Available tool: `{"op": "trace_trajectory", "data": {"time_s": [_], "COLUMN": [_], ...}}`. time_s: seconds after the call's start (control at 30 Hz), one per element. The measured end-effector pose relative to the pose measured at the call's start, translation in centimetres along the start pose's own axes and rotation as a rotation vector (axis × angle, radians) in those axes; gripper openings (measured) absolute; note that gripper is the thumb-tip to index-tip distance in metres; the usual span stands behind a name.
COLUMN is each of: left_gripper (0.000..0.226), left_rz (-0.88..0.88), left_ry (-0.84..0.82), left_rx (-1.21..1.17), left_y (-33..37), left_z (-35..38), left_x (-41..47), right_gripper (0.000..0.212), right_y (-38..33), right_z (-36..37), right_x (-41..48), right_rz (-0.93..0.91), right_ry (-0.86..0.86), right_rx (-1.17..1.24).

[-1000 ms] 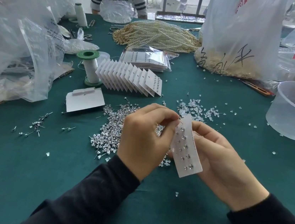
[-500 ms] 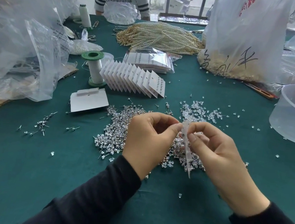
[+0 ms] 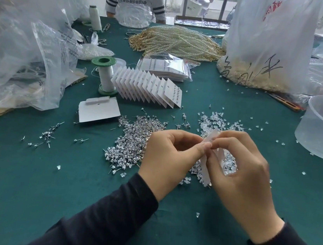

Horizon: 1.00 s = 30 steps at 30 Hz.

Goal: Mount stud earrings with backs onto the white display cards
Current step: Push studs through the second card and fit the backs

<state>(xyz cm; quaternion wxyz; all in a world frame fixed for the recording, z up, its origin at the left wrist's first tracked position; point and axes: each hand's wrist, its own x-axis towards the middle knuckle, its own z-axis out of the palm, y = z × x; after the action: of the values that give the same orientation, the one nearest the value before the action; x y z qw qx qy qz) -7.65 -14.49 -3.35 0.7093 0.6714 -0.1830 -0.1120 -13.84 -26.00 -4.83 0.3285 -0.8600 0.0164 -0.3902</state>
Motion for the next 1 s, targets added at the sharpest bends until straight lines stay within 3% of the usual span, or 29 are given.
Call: {"op": "trace_trajectory", "data": {"time_s": [0.47, 0.6, 0.7, 0.77, 0.9, 1.0], "left_gripper": [0.006, 0.016, 0.018, 0.023, 0.03, 0.031], "left_rz": [0.038, 0.108, 0.069, 0.002, -0.076, -0.096], "left_ry": [-0.063, -0.087, 0.018, 0.116, 0.219, 0.196], "left_rx": [-0.094, 0.081, 0.039, 0.005, -0.014, 0.02], "left_y": [0.0, -0.3, -0.4, -0.5, -1.1, -1.4], "left_z": [0.0, 0.1, -0.3, -1.0, -1.8, -1.6], "left_x": [0.0, -0.1, 0.4, 1.0, 1.6, 1.5], "right_gripper": [0.004, 0.003, 0.018, 0.02, 0.002, 0.009], "right_y": [-0.4, -0.5, -0.7, -0.7, -0.2, 0.3], "right_z": [0.0, 0.0, -0.9, -2.2, -4.0, -3.5], "right_x": [0.0, 0.1, 0.6, 1.0, 1.4, 0.8], "right_rz": [-0.09, -0.088, -0.144, -0.201, -0.036, 0.009], "right_ry": [0.171, 0.129, 0.058, -0.103, -0.805, -1.026], "right_rx": [-0.03, -0.044, -0.057, 0.01, 0.198, 0.105]}}
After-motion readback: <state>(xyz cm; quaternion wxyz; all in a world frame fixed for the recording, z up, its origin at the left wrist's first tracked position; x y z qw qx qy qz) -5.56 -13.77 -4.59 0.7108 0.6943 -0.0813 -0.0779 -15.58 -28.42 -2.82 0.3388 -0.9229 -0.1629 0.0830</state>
